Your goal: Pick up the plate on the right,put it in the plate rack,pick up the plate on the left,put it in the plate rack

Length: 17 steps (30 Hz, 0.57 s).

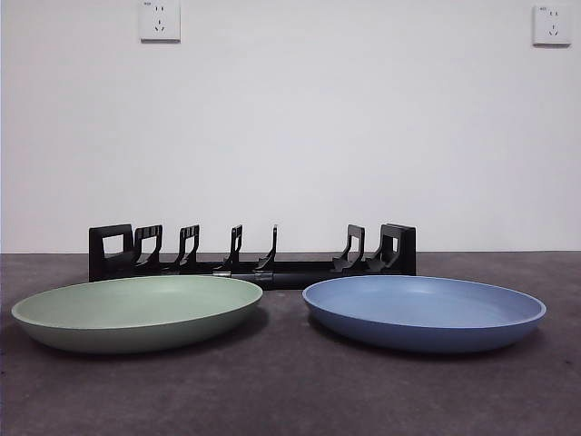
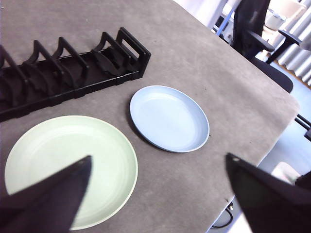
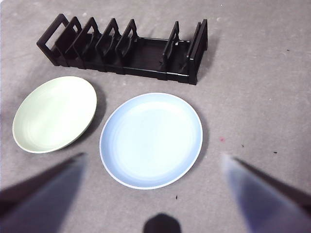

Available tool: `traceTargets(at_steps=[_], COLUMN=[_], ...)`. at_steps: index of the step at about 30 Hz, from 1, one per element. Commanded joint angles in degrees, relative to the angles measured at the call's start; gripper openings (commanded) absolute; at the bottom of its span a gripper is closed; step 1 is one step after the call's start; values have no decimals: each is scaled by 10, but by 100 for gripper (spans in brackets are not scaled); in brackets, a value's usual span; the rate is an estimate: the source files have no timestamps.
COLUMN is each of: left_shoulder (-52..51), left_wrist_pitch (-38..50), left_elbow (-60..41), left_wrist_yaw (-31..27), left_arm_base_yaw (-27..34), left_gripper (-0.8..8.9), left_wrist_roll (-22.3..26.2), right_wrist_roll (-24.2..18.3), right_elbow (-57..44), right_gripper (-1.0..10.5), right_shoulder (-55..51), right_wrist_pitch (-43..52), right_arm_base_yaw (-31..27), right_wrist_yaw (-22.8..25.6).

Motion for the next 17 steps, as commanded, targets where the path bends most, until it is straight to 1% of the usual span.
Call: traceTargets(at_steps=[1, 3, 7, 13, 15, 17], left_shoulder=[9, 23, 65, 137, 154, 160], left_wrist_pitch=[4, 3, -2, -13, -13, -13], left_elbow=[18, 38, 74, 116, 127, 129], left_wrist_yaw=[8, 9, 9, 8, 8, 8], left_arm_base_yaw=[-22, -49, -106, -202, -222, -231], left_gripper=[665, 665, 664, 659, 659, 659], left_wrist_roll=[33, 53, 88, 107, 107, 114], right_wrist_roll=[10, 11, 11, 11, 11, 11], right_elbow=[2, 2, 2, 2, 2, 2], right_gripper=[567, 567, 563, 562, 562, 562], right_shoulder=[19, 45, 140, 330, 387, 420], right_wrist_pitch=[0, 2, 14, 57, 76, 84], right_arm_base_yaw=[0, 1, 1, 31, 43, 49], right_wrist_yaw=[-2, -3, -8, -3, 20, 25])
